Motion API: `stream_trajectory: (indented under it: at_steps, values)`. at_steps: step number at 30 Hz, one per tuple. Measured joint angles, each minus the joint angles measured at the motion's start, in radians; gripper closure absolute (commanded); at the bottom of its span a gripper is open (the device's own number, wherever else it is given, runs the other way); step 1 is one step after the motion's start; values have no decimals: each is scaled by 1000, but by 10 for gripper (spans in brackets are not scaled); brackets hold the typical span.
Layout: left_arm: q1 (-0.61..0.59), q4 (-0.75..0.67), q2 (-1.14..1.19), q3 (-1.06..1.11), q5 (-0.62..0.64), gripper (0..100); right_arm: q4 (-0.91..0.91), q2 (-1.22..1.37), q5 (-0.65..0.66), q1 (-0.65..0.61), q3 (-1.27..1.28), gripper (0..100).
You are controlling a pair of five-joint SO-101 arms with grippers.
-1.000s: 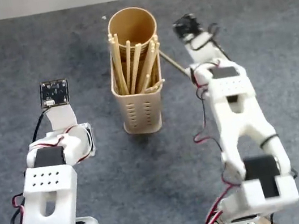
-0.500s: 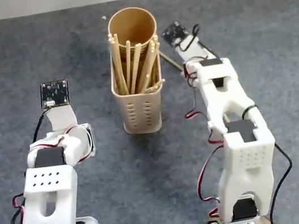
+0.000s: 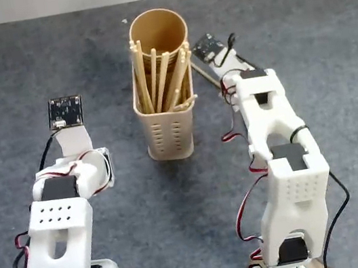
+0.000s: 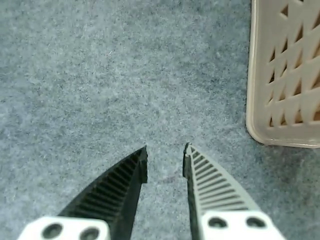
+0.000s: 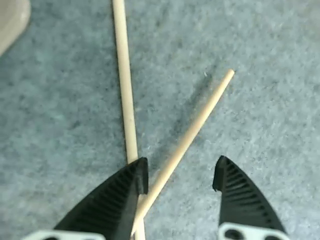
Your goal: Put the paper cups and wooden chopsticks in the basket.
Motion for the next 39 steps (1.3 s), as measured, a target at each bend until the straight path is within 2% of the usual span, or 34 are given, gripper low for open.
stream_trajectory:
  at_steps: [6,11,13,24,34,39]
  values:
    - [0,0,0,0,0,867,86,-132,-80,3,0,778]
    - [0,0,0,0,0,867,187,-198,-273,3,0,778]
    - [0,0,0,0,0,867,195,-199,-310,2,0,778]
    - [0,0,0,0,0,867,195,-199,-311,-63,69,778]
    - [0,0,0,0,0,867,-28,-198,-311,-103,287,779]
    - [0,0,0,0,0,867,-40,-91,-311,-86,236,830]
